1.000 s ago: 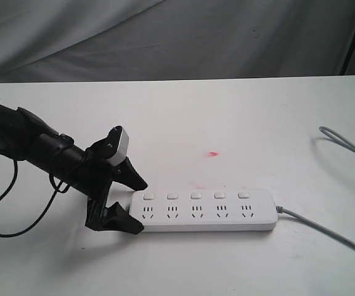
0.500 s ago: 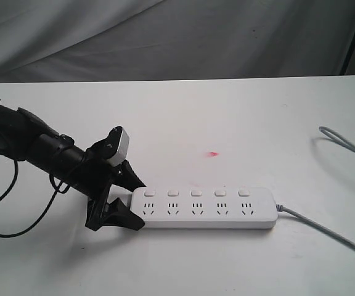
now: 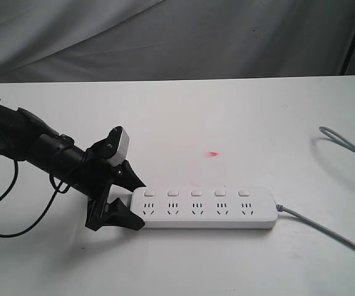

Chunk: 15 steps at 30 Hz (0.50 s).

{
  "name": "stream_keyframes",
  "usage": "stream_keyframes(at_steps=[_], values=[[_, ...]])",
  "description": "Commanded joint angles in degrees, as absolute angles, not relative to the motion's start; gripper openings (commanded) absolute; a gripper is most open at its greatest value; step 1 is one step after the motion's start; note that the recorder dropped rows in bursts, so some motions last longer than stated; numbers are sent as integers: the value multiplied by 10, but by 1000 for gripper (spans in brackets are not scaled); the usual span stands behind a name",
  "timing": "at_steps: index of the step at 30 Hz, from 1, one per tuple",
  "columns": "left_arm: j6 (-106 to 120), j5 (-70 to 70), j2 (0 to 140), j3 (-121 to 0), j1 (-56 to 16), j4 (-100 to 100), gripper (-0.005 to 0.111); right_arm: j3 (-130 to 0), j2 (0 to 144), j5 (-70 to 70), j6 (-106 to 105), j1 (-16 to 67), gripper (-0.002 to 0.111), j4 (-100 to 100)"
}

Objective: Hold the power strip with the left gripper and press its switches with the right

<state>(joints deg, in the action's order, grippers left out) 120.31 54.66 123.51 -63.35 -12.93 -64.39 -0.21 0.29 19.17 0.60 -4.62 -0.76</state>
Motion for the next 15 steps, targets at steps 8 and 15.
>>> stream_keyframes(at_steps=[8, 15], values=[[1200, 538, 1239, -637, -133, -642, 0, 0, 0, 190, 5, -44, 0, -5], [1200, 538, 1239, -637, -133, -642, 0, 0, 0, 167, 5, -44, 0, -5]])
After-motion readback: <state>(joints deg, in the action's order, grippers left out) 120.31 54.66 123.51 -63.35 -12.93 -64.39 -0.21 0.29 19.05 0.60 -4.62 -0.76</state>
